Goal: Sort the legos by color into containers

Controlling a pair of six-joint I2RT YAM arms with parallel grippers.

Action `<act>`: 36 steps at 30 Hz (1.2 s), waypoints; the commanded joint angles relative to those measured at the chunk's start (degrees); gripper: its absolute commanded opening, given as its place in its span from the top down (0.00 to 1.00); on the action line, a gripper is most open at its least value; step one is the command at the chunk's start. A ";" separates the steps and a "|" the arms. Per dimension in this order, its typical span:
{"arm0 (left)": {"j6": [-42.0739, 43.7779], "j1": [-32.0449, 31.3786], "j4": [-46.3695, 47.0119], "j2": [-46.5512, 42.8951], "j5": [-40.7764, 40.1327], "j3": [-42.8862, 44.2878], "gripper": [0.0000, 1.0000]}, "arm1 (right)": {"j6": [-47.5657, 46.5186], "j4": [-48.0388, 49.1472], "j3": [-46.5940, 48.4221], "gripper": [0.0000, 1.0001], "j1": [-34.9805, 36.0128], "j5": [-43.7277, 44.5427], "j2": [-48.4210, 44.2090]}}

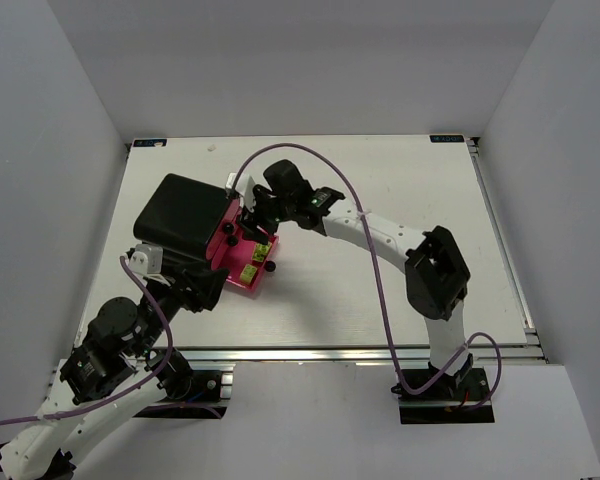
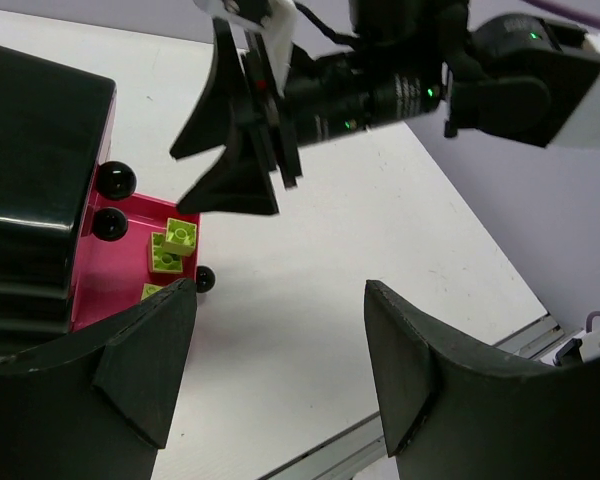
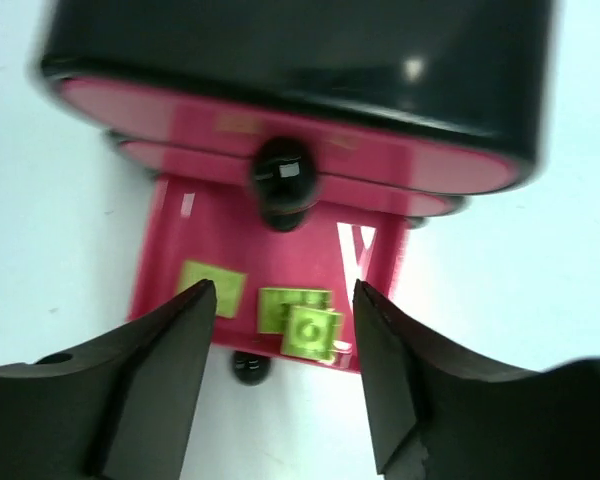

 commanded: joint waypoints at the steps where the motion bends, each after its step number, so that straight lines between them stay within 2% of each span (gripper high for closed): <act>1: 0.41 -0.17 0.22 -0.52 0.62 -0.13 0.23 | -0.49 -9.04 6.06 0.36 -1.82 5.34 6.16; 3: 0.41 -0.17 0.22 -0.87 0.70 -0.22 0.22 | -0.67 -10.39 8.26 0.28 -2.35 6.40 7.85; 6: 0.41 -0.17 0.22 -0.96 0.62 -0.22 0.23 | -1.63 -11.27 9.41 0.24 -2.88 7.64 9.87; 19: 0.41 -0.17 0.40 -0.96 0.88 -0.40 0.23 | -3.57 -17.16 14.33 0.26 -3.50 3.95 15.15; 22: 0.41 -0.17 0.40 -0.96 1.05 -0.31 0.23 | -3.31 -16.28 13.63 0.32 -3.50 3.07 14.97; 25: 0.41 -0.17 0.40 -0.70 1.05 -0.31 0.23 | -3.05 -15.58 13.72 0.46 -3.58 2.11 15.24; 26: 0.41 -0.17 0.49 -0.70 0.97 -0.40 0.23 | -2.87 -15.66 13.89 0.56 -3.50 1.84 15.41; 27: 0.41 -0.17 0.40 -0.61 1.05 -0.31 0.23 | -2.78 -15.92 14.77 0.62 -3.58 1.58 15.85; 29: 0.41 -0.17 0.40 -0.70 1.05 -0.31 0.22 | -2.43 -16.45 15.30 0.69 -3.59 0.43 16.29; 36: 0.41 -0.17 0.40 -0.61 0.97 -0.40 0.23 | -1.64 -16.72 16.36 0.72 -3.59 -0.80 17.43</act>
